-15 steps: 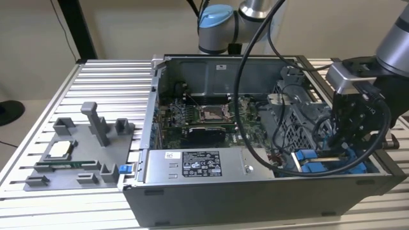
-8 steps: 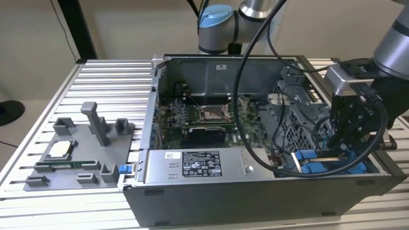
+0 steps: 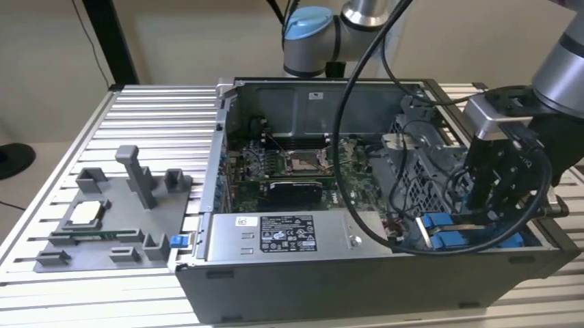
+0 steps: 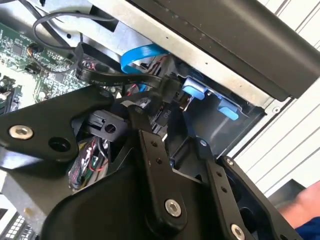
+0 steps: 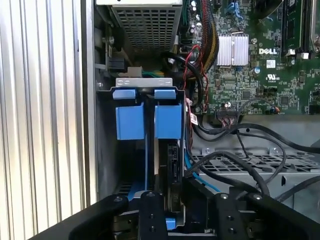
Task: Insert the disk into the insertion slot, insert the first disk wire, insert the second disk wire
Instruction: 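Insert the first disk wire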
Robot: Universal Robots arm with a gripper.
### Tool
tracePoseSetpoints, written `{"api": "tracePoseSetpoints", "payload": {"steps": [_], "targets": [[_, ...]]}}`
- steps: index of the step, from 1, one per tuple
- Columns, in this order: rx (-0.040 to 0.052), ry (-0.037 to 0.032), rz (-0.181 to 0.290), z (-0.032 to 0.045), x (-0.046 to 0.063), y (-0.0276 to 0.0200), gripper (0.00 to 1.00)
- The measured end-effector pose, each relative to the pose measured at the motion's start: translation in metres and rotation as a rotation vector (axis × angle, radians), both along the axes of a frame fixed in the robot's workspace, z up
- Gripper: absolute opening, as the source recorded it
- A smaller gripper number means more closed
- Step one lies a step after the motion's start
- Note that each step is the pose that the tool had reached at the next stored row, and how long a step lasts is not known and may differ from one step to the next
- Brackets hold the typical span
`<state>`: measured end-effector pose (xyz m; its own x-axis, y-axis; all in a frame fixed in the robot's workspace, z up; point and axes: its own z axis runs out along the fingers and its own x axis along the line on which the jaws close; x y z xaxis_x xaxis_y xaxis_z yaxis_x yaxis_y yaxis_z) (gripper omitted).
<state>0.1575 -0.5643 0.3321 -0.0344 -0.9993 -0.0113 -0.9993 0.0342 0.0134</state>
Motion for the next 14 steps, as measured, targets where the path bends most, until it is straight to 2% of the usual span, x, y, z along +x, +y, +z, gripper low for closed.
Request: {"api": "tracePoseSetpoints", "payload": {"steps": [2,8,9,11,14], "targets": [[0.0002,0.0001,0.000,0.0061,0.000,0.0000,1.00],[0.0002,0.0005,0.000,0.0329,0.000,0.0000,1.00],[0.0000,0.0004,0.000,0.0354,0.000,0.0000,1.00],[0.0004,0.0005,0.000,0.0356,0.001,0.0000,1.00],[0.0015,0.0005,0.000,0.0357,0.008,0.0000,1.00]]}}
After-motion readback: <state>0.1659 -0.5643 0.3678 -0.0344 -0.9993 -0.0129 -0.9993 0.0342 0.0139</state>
